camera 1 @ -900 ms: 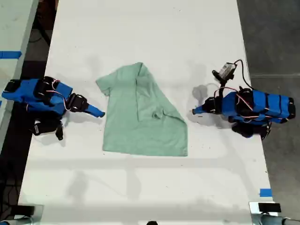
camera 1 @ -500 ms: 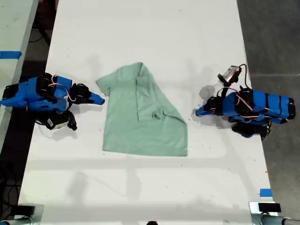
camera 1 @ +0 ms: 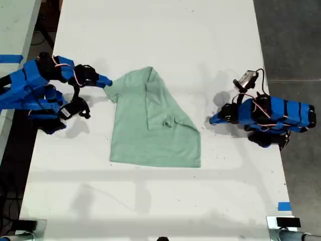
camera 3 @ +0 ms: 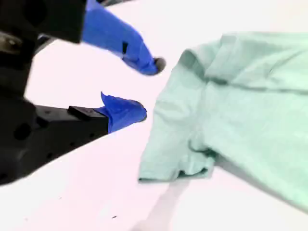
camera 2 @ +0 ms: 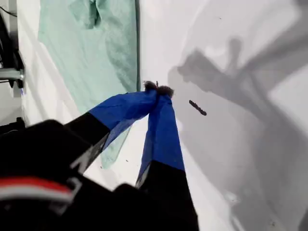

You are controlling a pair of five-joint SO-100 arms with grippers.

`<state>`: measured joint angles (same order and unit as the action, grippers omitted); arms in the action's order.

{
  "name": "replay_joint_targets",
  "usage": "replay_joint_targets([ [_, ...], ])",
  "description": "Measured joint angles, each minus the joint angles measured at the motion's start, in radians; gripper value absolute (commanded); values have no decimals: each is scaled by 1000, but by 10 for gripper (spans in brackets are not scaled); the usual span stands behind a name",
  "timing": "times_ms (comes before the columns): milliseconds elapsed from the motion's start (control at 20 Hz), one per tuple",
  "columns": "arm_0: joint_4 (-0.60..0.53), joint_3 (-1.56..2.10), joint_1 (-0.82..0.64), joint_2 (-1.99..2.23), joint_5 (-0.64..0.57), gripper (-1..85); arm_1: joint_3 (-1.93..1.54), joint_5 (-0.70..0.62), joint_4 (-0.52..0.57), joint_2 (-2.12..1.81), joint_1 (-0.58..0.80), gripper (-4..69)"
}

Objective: Fold t shirt

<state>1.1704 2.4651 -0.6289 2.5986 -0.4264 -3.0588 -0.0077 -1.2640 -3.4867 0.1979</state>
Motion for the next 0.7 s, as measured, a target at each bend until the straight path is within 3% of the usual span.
replay_joint_targets([
  [200, -100, -110, -310, -482, -267, 248, 0, -12, 0, 0, 0, -4],
  [350, -163, -164, -368, -709, -273, 219, 0, -12, 0, 0, 0, -4],
  [400, -167, -179, -364, -772, -268, 51, 0, -12, 0, 0, 0, -4],
  [450, -164, -209, -359, -822, -262, -1, 0, -12, 0, 0, 0, -4],
  [700, -112, -304, -357, -873, -245, -2, 0, -12, 0, 0, 0, -4],
])
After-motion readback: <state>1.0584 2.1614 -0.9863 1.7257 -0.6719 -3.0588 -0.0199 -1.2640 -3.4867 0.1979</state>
